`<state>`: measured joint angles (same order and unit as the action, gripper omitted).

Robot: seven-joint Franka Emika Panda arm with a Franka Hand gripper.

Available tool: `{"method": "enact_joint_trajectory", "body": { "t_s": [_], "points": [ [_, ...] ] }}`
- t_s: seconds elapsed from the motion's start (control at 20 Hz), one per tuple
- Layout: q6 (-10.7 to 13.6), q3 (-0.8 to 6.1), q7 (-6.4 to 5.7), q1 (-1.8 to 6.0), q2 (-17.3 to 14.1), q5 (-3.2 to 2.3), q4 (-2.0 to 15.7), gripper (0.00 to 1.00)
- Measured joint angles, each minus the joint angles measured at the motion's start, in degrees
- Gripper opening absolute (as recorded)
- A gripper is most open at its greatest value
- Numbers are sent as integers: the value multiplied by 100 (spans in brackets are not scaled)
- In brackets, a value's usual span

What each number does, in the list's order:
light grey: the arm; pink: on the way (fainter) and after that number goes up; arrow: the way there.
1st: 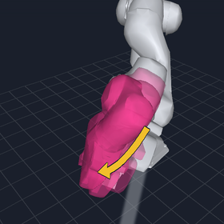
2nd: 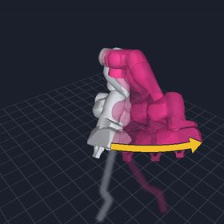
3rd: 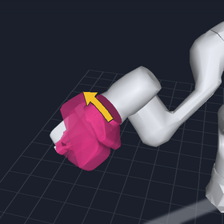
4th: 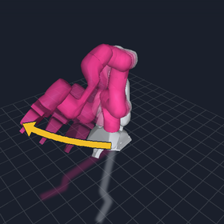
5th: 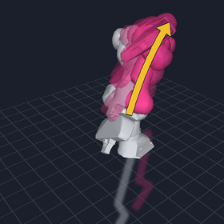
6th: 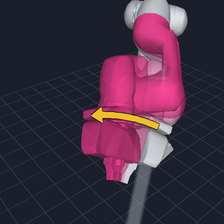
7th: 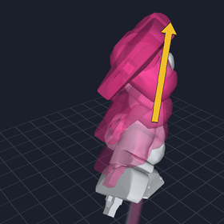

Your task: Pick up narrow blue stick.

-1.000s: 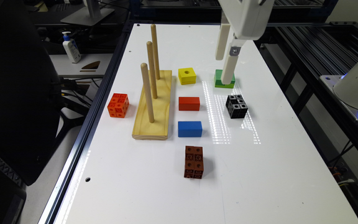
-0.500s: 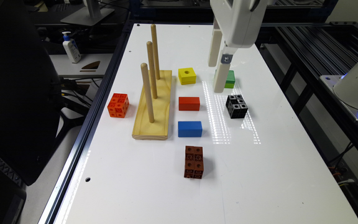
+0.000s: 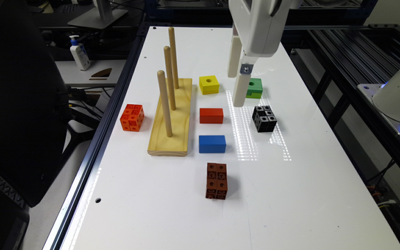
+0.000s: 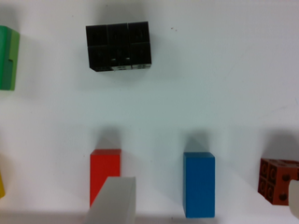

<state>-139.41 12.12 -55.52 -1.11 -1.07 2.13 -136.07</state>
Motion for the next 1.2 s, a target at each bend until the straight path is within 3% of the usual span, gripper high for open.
{"method": "enact_joint_trajectory", "body": {
  "t_s": [0.3,0.7,0.95,1.2],
  "points": [
    [-282,3,-1,0,-331,-12,35,100],
    [-300,3,-1,1,-549,-18,303,100],
    [-334,3,-1,1,-695,-25,353,100],
    [-611,2,-1,3,-1017,-44,361,100]
  ]
}}
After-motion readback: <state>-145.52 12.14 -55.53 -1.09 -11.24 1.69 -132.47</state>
